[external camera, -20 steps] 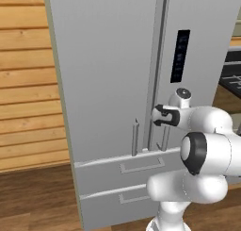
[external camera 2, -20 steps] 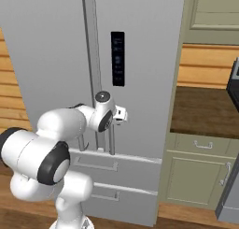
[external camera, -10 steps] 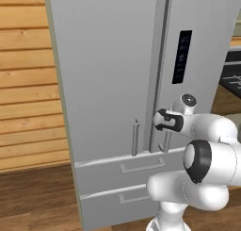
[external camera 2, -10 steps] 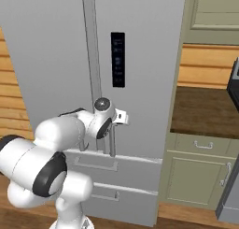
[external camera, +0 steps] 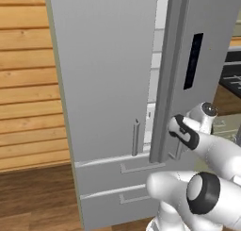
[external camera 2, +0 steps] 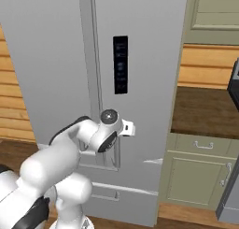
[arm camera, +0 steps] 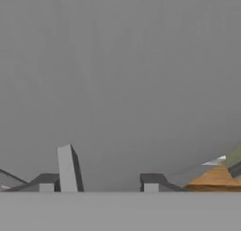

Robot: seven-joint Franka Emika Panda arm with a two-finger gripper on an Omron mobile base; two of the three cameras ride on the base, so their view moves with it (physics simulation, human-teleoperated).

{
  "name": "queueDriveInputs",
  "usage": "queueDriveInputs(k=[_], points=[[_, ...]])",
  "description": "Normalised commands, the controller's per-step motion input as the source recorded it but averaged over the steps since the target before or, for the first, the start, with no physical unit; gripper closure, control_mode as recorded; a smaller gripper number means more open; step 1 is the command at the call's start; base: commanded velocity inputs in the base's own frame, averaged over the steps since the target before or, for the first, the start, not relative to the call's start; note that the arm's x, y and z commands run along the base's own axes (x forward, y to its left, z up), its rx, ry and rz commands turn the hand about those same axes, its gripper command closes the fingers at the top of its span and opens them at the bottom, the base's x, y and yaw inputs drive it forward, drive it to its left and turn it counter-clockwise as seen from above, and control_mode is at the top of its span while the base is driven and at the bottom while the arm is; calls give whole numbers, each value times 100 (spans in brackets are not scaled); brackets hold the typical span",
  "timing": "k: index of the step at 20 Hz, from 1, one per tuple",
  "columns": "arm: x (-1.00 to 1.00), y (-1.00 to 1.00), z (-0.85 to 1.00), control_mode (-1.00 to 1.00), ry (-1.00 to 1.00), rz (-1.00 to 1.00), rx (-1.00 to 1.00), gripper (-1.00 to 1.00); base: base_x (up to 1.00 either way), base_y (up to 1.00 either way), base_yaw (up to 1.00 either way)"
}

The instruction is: Take the strawberry from the fridge and place it on top of the pancake, located on the dining counter.

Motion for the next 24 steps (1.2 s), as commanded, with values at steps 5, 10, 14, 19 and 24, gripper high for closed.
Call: queueDriveInputs(k=[5,10,14,19,24], points=[[-68,-60,0,-100,10,-7,7,100,0,0,0],[-13,-9,6,-100,-2,2,1,-100,0,0,0],[-9,0,65,-100,2,0,-1,-100,0,0,0],[-33,11,85,-100,18,-3,-13,-100,0,0,0],[-9,79,64,-100,31,-3,-31,-100,0,0,0]])
